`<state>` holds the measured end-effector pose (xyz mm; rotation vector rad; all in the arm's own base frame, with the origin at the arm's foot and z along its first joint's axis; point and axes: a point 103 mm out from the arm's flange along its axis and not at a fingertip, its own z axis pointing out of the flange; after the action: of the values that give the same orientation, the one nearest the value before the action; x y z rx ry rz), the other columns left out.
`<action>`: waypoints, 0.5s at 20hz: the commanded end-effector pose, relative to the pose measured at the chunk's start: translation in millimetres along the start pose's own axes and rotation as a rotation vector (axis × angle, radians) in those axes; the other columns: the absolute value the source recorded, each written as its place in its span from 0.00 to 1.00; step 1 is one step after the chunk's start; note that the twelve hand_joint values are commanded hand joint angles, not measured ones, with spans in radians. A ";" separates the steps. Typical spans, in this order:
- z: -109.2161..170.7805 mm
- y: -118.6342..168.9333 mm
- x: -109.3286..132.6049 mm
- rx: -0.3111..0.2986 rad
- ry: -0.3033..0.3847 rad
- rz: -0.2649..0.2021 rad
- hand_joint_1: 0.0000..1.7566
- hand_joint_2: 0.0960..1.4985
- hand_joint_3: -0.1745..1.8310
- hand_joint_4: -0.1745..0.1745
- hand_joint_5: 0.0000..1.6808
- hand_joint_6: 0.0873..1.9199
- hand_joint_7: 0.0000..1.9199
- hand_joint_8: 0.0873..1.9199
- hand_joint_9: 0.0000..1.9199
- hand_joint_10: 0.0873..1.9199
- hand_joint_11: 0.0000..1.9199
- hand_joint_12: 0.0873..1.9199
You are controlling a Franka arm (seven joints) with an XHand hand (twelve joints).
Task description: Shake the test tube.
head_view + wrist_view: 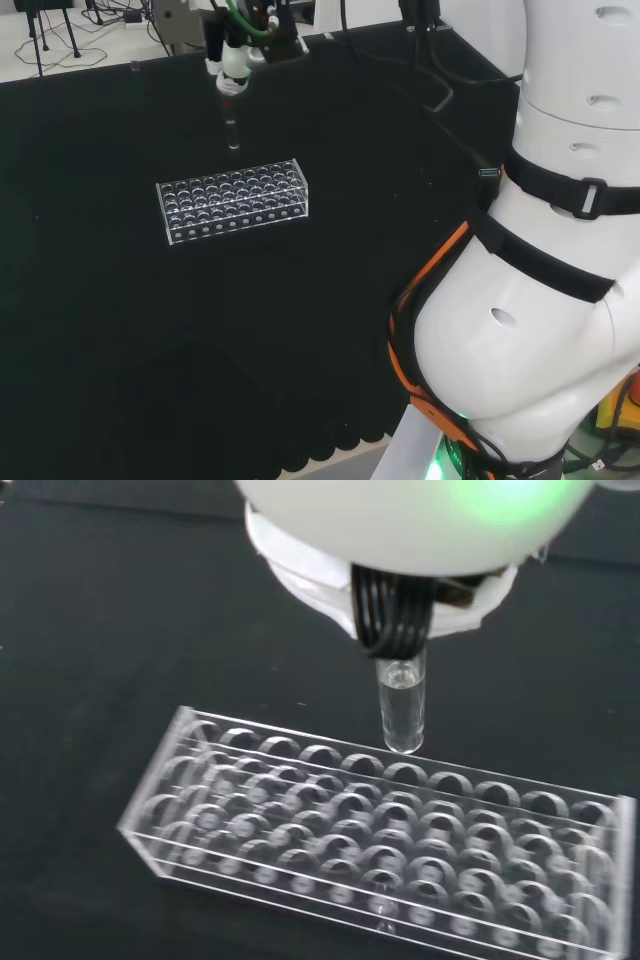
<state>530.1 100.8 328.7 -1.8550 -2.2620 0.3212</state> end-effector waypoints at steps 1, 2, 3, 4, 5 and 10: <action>-1.3 -4.6 -19.3 -0.003 -0.015 0.036 0.77 0.34 0.44 0.00 0.88 0.00 0.78 0.24 0.86 0.27 0.77 0.49; -1.8 -4.3 -19.7 -0.003 -0.017 0.036 0.77 0.34 0.44 0.00 0.88 0.00 0.78 0.23 0.86 0.27 0.77 0.49; -2.4 -3.6 -18.5 -0.003 -0.016 0.034 0.77 0.34 0.44 0.00 0.88 0.00 0.78 0.23 0.86 0.27 0.77 0.49; -2.6 -2.9 -16.6 -0.003 -0.012 0.029 0.77 0.34 0.44 0.00 0.88 0.00 0.78 0.23 0.86 0.27 0.77 0.49; -2.6 -2.0 -13.3 -0.003 -0.009 0.023 0.77 0.34 0.44 0.00 0.88 0.00 0.78 0.23 0.86 0.27 0.77 0.49; -1.1 3.9 12.1 -0.004 0.018 -0.026 0.77 0.34 0.44 0.00 0.88 0.00 0.78 0.23 0.86 0.27 0.77 0.49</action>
<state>531.5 97.0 330.4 -1.8632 -2.2570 0.3173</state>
